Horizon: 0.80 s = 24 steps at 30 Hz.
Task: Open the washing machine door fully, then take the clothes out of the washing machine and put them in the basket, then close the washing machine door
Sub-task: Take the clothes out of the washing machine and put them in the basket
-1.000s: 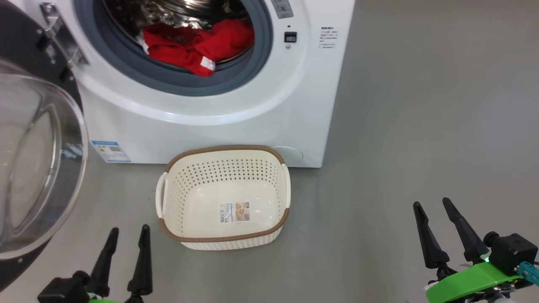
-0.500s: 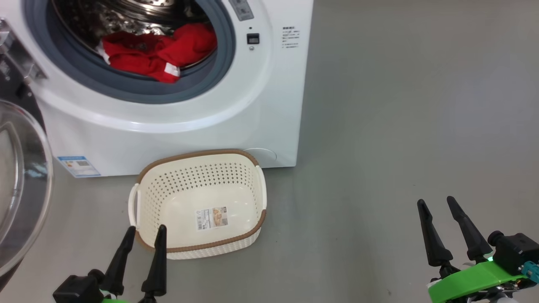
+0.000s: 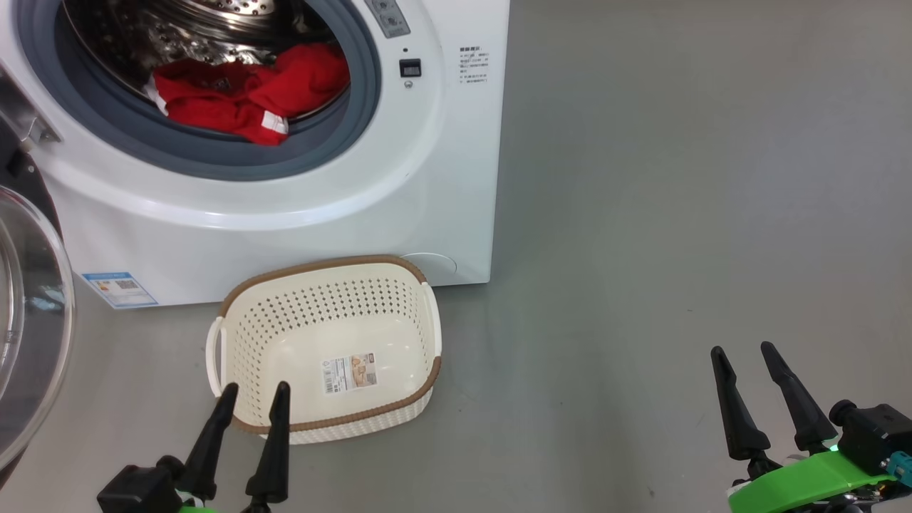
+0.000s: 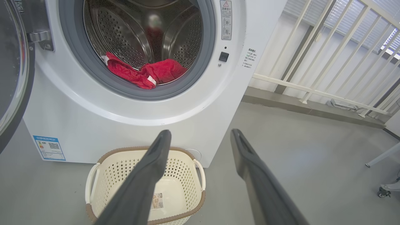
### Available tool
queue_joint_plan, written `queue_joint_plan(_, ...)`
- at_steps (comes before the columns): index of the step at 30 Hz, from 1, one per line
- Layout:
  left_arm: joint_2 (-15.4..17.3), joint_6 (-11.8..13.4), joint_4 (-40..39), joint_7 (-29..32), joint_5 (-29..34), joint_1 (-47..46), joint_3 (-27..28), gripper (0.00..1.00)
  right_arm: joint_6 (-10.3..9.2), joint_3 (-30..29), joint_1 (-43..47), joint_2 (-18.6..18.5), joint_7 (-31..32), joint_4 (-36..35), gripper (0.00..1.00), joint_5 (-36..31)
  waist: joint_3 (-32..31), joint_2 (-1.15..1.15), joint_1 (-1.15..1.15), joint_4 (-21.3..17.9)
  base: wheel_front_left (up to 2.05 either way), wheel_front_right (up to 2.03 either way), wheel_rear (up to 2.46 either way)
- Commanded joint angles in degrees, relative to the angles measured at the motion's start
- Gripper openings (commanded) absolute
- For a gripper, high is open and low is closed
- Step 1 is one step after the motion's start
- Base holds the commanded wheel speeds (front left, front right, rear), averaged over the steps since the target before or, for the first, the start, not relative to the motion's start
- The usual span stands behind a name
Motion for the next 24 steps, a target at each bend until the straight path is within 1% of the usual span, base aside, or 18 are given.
queue_joint_plan(1, 1.18, 0.08, -1.47, -0.29, -0.33, -1.08, 1.62, 1.00, 0.02, 0.74, -0.64, -0.71, -0.37, -1.50, 1.00, 0.00, 0.01, 0.00, 0.00, 0.08, 0.00, 0.00, 0.00)
queue_joint_plan(18, 1.07, 0.08, -2.06, -0.29, -0.33, -1.34, 2.51, 1.00, 0.02, 0.87, -1.23, -0.60, -0.37, -1.55, 1.00, -0.14, 0.53, 0.00, 0.00, 0.75, 0.00, 0.00, 0.00)
queue_joint_plan(24, 1.08, 0.08, -1.79, -0.29, -0.82, -1.49, 2.74, 1.00, 0.02, 0.87, -1.27, -0.47, -0.37, -1.57, 1.00, -0.19, 0.69, 0.00, 0.00, 0.87, 0.44, -0.50, 0.06)
